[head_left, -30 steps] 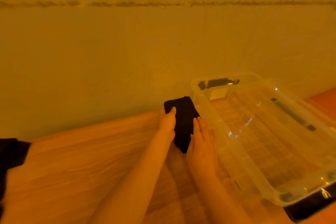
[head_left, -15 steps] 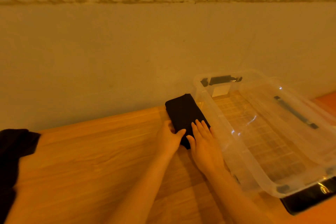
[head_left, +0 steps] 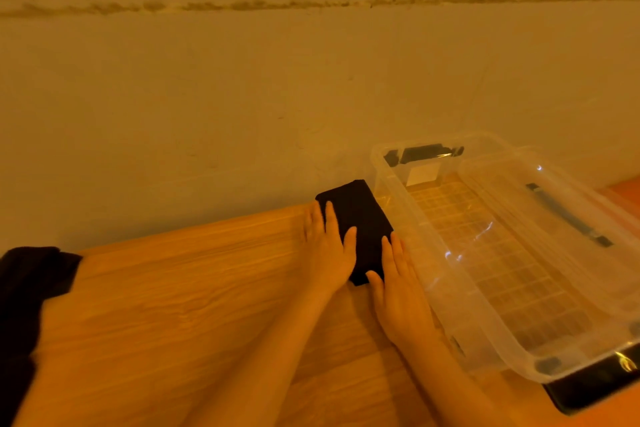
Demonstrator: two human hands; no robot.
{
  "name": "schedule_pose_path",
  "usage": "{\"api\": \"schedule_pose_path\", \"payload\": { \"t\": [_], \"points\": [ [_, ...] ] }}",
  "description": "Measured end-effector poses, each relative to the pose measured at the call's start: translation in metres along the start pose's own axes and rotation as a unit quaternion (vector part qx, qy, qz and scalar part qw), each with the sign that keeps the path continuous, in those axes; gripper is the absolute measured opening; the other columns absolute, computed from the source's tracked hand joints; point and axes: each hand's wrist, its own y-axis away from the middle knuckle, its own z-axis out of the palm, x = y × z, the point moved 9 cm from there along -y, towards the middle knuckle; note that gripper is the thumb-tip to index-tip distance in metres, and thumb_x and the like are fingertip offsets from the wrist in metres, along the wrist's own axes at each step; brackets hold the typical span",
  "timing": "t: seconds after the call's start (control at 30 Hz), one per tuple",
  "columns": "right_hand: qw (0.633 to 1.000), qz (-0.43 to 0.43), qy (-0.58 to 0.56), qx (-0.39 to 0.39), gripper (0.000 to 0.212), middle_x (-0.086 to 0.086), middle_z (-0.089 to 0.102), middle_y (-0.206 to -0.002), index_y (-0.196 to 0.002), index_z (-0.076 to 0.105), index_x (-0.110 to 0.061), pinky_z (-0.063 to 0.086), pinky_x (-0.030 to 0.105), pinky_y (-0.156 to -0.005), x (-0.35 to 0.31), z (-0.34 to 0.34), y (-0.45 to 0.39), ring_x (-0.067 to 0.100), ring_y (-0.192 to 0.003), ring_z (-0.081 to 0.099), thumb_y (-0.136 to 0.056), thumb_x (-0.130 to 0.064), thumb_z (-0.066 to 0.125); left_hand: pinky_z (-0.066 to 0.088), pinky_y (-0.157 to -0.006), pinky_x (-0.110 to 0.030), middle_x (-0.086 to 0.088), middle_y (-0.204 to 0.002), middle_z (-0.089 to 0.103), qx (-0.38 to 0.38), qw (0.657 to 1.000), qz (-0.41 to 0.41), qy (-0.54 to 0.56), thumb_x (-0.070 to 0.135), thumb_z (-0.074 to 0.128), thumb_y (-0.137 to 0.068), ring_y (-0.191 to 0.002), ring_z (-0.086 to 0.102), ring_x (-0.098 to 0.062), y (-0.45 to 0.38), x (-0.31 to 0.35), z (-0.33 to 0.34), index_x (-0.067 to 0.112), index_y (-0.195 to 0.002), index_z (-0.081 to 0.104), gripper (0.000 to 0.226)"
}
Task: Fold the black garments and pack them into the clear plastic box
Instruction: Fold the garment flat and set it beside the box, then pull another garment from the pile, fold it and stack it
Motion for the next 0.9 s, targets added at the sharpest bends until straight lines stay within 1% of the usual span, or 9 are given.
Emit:
{"api": "schedule_pose_path", "payload": {
  "t": [0.1,0.23,0.4,0.53,0.63,0.73,0.8,0.83,0.9],
  "points": [
    [0.999,-0.007,-0.021,0.049,0.079,0.0,0.008,-0.148,-0.139,0.012,-0.015,0.011,0.033,-0.112,-0.006,-0.007,0.014,0.017,-0.14,0.01,-0.084,-0.069,-0.007,0.014,-0.118,-0.038,-0.002,-0.158,-0.009,-0.016,0.993,-0.072,0.092,0.047,0.024,-0.098,-0.145,-0.002,-0.021,0.04,-0.004,0.013,0.019,-0.147,-0.012,0.068],
    [0.998,0.0,-0.008,0.064,0.068,0.009,0.02,-0.146,-0.137,0.019,-0.009,0.019,0.041,-0.11,-0.005,-0.008,0.018,0.026,-0.137,0.02,-0.092,-0.057,0.001,0.008,-0.116,-0.031,-0.004,-0.158,-0.008,-0.03,0.999,-0.032,-0.005,0.066,-0.022,-0.07,-0.145,0.0,-0.018,0.077,0.01,0.025,0.016,-0.147,-0.013,0.093],
    [0.999,-0.005,0.036,0.026,0.096,0.015,0.019,-0.152,-0.141,0.018,-0.006,0.008,0.037,-0.114,0.0,-0.002,0.016,0.022,-0.14,0.007,-0.078,-0.067,-0.023,0.002,-0.116,-0.033,-0.004,-0.157,-0.01,-0.063,0.992,0.045,-0.096,0.041,0.025,-0.1,-0.145,-0.005,-0.019,0.079,0.008,0.016,0.017,-0.148,-0.01,0.064],
    [0.998,-0.039,0.054,0.0,0.061,0.007,0.006,-0.155,-0.146,0.011,-0.012,-0.003,0.029,-0.112,-0.033,-0.01,0.025,0.01,-0.135,-0.009,-0.097,-0.048,0.013,-0.011,-0.111,-0.037,0.0,-0.156,-0.014,-0.041,0.984,0.06,-0.161,0.042,0.024,-0.1,-0.143,-0.015,-0.018,0.102,-0.021,-0.017,0.026,-0.148,-0.009,0.06],
    [0.993,-0.107,0.053,0.004,0.061,0.017,0.032,-0.147,-0.139,0.036,-0.001,0.021,0.04,-0.108,-0.087,-0.003,0.03,0.024,-0.136,0.021,-0.099,-0.041,0.012,-0.018,-0.107,-0.036,0.002,-0.152,-0.02,0.014,0.982,0.025,-0.189,0.042,0.022,-0.1,-0.138,-0.023,-0.016,0.135,-0.06,-0.061,0.024,-0.147,-0.01,0.06],
    [0.977,-0.19,0.052,-0.081,0.079,0.023,0.059,-0.122,-0.117,0.06,0.005,0.043,0.05,-0.09,-0.159,0.031,0.041,0.037,-0.114,0.056,-0.099,-0.044,0.001,-0.017,-0.109,-0.035,-0.003,-0.156,-0.009,0.058,0.976,-0.019,-0.207,0.052,-0.001,-0.09,-0.144,-0.011,-0.022,0.177,-0.11,-0.112,0.018,-0.15,0.002,0.068],
    [0.956,-0.255,0.075,-0.126,0.097,0.018,0.046,-0.137,-0.13,0.049,0.003,0.037,0.045,-0.102,-0.215,0.048,0.057,0.034,-0.126,0.046,-0.088,-0.056,-0.016,0.004,-0.115,-0.044,-0.014,-0.152,0.026,0.087,0.964,-0.047,-0.248,0.049,-0.002,-0.091,-0.141,0.021,-0.031,0.205,-0.147,-0.15,0.009,-0.145,0.029,0.074],
    [0.946,-0.287,0.068,-0.136,0.103,0.012,0.027,-0.149,-0.141,0.033,-0.002,0.022,0.039,-0.112,-0.238,0.06,0.065,0.029,-0.139,0.028,-0.08,-0.062,-0.024,0.023,-0.11,-0.049,-0.016,-0.141,0.045,0.111,0.953,-0.065,-0.276,0.046,0.004,-0.095,-0.132,0.04,-0.034,0.219,-0.169,-0.171,0.007,-0.135,0.046,0.071],
    [0.924,-0.321,0.068,-0.195,0.081,0.003,0.0,-0.156,-0.148,0.007,-0.014,-0.001,0.033,-0.115,-0.276,0.086,0.08,0.02,-0.145,-0.001,-0.085,-0.059,-0.015,0.043,-0.094,-0.055,-0.015,-0.13,0.056,0.148,0.935,-0.138,-0.29,0.044,0.018,-0.094,-0.12,0.053,-0.036,0.251,-0.216,-0.215,0.006,-0.125,0.058,0.063]
  ]
}}
